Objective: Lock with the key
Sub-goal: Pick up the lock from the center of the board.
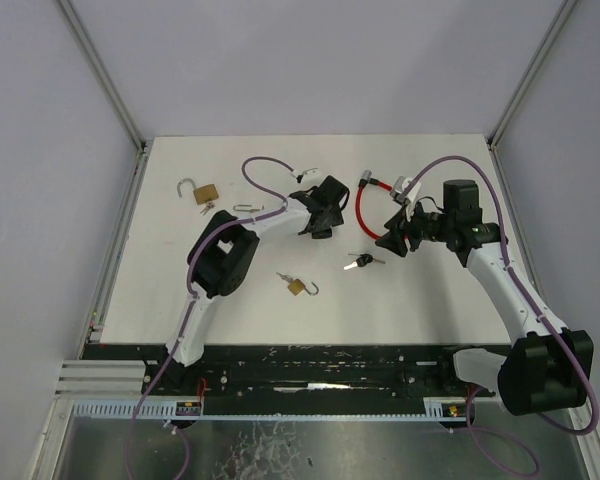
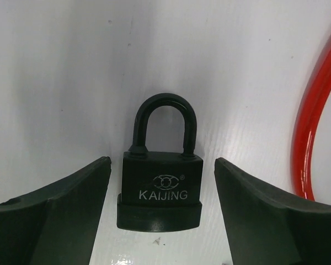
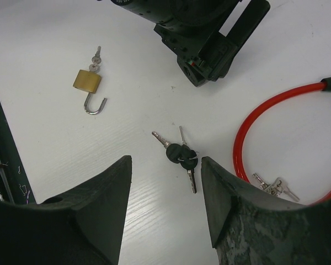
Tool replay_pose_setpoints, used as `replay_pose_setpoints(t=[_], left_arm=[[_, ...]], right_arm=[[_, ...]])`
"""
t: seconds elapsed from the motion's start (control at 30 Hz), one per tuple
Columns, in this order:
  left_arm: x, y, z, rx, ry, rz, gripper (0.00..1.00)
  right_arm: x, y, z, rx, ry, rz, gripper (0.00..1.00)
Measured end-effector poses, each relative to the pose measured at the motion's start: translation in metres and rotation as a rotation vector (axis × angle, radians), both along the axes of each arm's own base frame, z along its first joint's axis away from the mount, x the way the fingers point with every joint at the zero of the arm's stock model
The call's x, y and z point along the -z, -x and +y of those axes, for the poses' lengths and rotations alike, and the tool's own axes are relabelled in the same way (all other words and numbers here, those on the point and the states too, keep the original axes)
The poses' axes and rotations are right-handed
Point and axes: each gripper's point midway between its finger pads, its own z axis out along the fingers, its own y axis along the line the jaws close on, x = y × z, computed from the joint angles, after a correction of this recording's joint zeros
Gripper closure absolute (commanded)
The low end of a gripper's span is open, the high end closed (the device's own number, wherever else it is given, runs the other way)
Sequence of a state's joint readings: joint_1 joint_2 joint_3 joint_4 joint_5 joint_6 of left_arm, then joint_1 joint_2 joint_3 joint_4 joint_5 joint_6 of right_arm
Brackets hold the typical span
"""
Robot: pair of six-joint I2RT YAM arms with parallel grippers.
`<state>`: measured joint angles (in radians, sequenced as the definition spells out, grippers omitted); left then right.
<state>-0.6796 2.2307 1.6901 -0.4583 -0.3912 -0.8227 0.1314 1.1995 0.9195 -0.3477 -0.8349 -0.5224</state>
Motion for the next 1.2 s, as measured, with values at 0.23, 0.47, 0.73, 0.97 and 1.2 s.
replay_pose_setpoints(t=[0.23, 0.47, 0.73, 0.97, 1.2], left_arm=[[0.003, -0.001, -0.001, -0.008, -0.008, 0.018, 0.35], [0.003, 0.000, -0.003, -0.003, -0.008, 0.034, 0.36], [0.006, -0.001, -0.006, 0.013, -0.032, 0.057, 0.49], [0.005, -0.002, -0.011, 0.046, -0.049, 0.055, 0.76], [0.003, 0.015, -0.009, 0.125, -0.008, 0.033, 0.91]], right_arm=[[-0.001, 0.001, 0.001, -0.010, -0.015, 0.003, 0.40], [-0.002, 0.002, 0.000, -0.011, -0.019, 0.004, 0.40], [-0.002, 0.004, 0.002, -0.023, -0.033, 0.009, 0.40], [0.000, 0.005, 0.003, -0.022, -0.046, 0.030, 0.40], [0.018, 0.003, 0.009, -0.021, -0.094, 0.118, 0.40]])
